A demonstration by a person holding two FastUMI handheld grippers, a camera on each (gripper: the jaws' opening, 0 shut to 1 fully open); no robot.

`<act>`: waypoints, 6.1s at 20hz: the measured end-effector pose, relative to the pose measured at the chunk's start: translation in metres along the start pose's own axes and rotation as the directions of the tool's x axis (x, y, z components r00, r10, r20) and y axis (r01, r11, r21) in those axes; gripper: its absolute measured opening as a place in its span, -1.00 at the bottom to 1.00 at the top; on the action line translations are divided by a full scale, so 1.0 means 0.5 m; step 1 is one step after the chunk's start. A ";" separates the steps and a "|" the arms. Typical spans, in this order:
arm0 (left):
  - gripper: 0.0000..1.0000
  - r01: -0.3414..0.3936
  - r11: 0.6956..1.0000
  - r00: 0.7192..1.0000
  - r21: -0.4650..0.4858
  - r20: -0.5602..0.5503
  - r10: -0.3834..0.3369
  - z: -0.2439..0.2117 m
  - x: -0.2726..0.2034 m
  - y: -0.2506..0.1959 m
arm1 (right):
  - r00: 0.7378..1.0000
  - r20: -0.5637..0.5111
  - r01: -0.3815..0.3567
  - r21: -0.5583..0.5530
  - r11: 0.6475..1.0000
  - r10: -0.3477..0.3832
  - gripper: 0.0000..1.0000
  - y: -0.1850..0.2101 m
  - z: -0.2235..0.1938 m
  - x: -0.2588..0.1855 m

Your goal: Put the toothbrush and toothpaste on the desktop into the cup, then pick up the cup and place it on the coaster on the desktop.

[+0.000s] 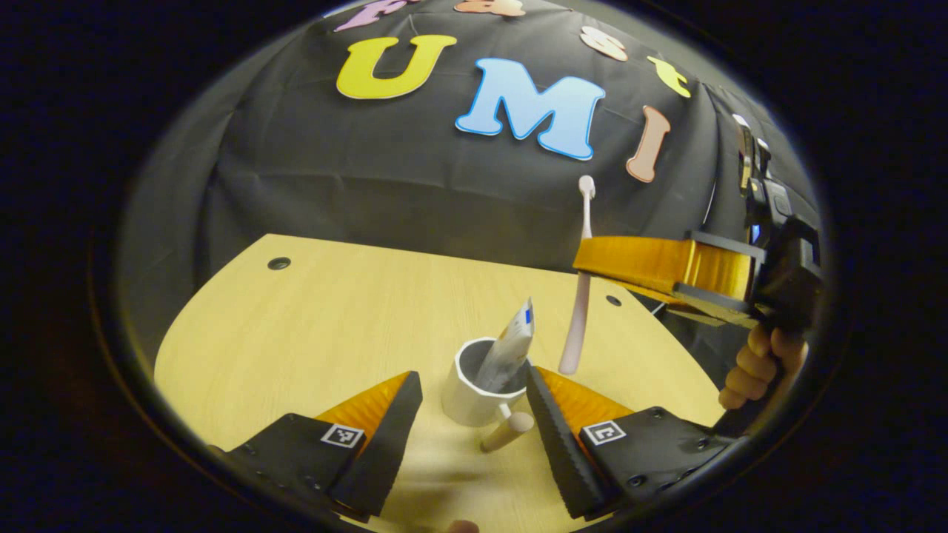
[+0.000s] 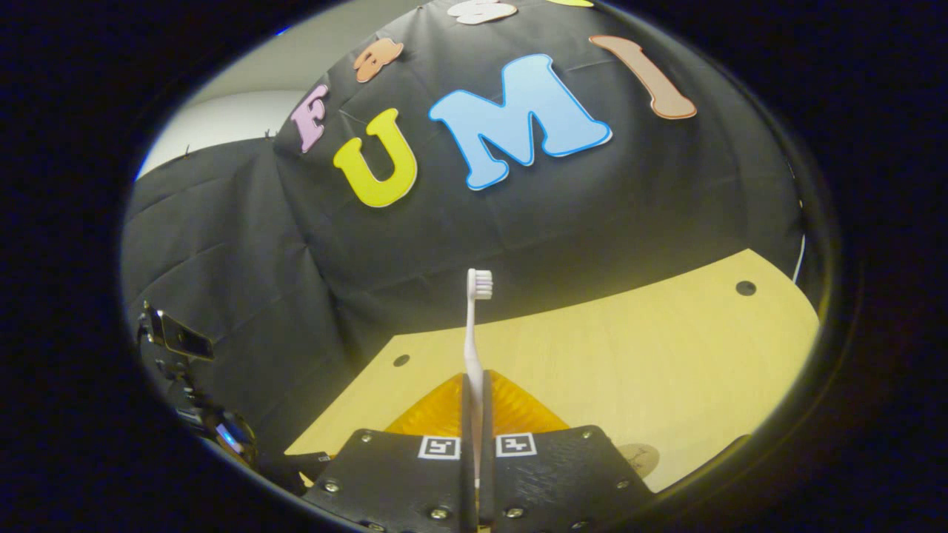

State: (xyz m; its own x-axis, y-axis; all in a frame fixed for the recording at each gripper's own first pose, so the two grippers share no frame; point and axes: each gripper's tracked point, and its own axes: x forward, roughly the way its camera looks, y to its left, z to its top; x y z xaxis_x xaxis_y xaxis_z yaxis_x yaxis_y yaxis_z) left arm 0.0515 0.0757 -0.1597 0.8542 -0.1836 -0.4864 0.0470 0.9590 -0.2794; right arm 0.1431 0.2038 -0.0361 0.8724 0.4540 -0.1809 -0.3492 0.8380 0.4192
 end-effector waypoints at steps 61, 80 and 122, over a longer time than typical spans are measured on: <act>0.60 -0.145 0.989 0.873 -0.032 -0.474 0.113 -0.158 0.150 -0.038 | 0.948 0.061 0.318 -0.196 0.928 -0.312 0.76 -0.263 0.033 -0.217; -0.36 -0.141 0.988 0.862 0.058 -0.484 0.152 -0.155 0.143 -0.072 | 0.927 0.051 0.375 -0.129 0.918 -0.372 0.75 -0.321 0.030 -0.268; 0.43 -0.006 0.995 0.930 0.097 -0.365 0.041 -0.194 0.139 -0.392 | 0.935 0.051 0.354 -0.167 0.920 -0.350 0.75 -0.380 0.028 -0.411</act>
State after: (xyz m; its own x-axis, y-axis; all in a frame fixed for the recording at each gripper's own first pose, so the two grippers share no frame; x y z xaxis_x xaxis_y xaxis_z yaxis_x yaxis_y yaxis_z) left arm 0.0512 -0.1458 -0.2190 0.6076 -0.2101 -0.7660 0.0922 0.9765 -0.1947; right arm 0.0351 -0.0530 -0.0664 0.9557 0.1157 -0.2706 -0.0700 0.9824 0.1730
